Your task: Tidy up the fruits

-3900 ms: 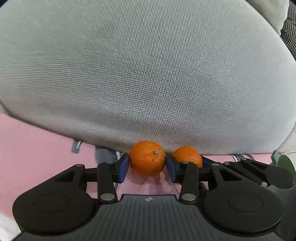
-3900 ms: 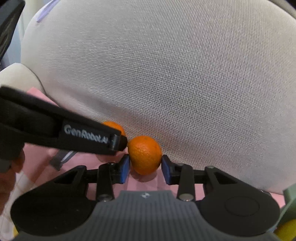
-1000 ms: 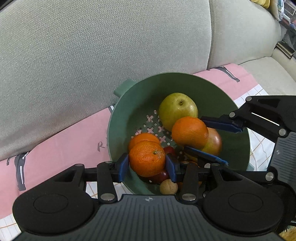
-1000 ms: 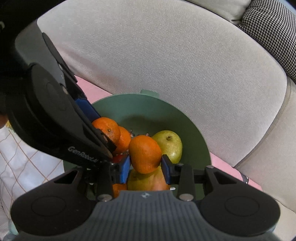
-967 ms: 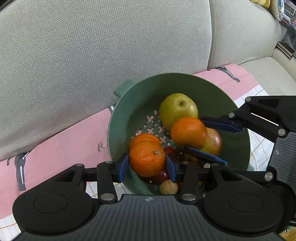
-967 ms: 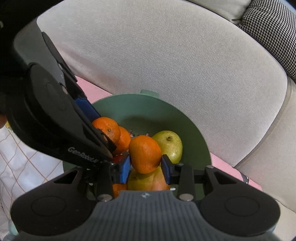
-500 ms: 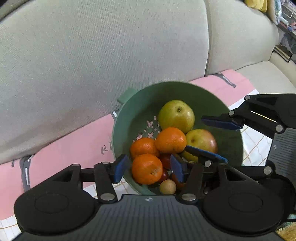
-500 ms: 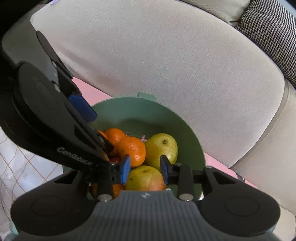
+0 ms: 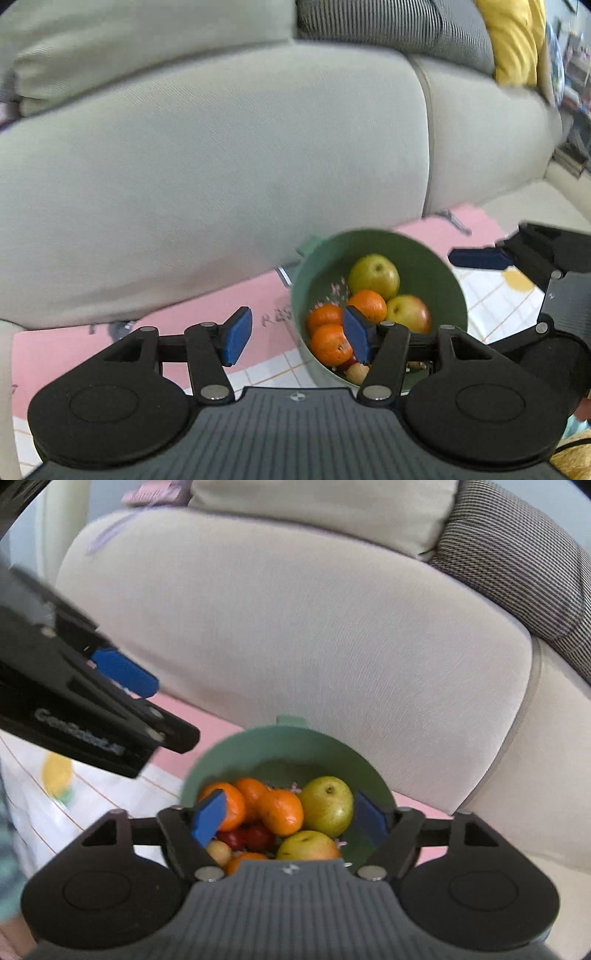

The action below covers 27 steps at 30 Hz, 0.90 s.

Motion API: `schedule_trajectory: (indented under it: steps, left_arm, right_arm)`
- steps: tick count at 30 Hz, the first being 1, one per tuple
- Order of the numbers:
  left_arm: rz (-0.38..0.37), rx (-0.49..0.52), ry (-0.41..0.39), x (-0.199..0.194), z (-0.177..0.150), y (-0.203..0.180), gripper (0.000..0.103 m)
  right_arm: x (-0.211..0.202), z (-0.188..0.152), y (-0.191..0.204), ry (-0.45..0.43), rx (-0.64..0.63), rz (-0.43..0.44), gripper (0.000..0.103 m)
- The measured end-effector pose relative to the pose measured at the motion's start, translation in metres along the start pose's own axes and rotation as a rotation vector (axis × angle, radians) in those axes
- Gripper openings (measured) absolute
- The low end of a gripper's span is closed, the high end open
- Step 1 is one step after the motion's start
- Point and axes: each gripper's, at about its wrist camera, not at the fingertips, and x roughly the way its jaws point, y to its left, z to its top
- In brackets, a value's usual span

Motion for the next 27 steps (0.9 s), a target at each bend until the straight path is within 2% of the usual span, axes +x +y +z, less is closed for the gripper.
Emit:
schedule_trajectory:
  steps: [7, 14, 18, 22, 27]
  left_arm:
    - [0.059, -0.005, -0.132, -0.059, -0.013, 0.006, 0.072]
    - [0.145, -0.013, -0.245, -0.102, -0.036, 0.006, 0.078]
    - [0.193, -0.059, -0.31, -0.121, -0.052, 0.007, 0.087]
    - [0.213, -0.098, -0.344, -0.133, -0.068, 0.008, 0.09]
    - [0.24, -0.112, -0.348, -0.135, -0.091, 0.004, 0.09]
  right_arm:
    - [-0.039, 0.003, 0.014, -0.06, 0.181, 0.042, 0.089]
    - [-0.077, -0.007, 0.041, -0.158, 0.241, 0.046, 0.095]
    - [-0.098, -0.012, 0.058, -0.213, 0.241, 0.034, 0.097]
    - [-0.114, -0.021, 0.071, -0.256, 0.233, 0.0, 0.099]
    - [-0.126, -0.036, 0.081, -0.275, 0.245, -0.022, 0.099]
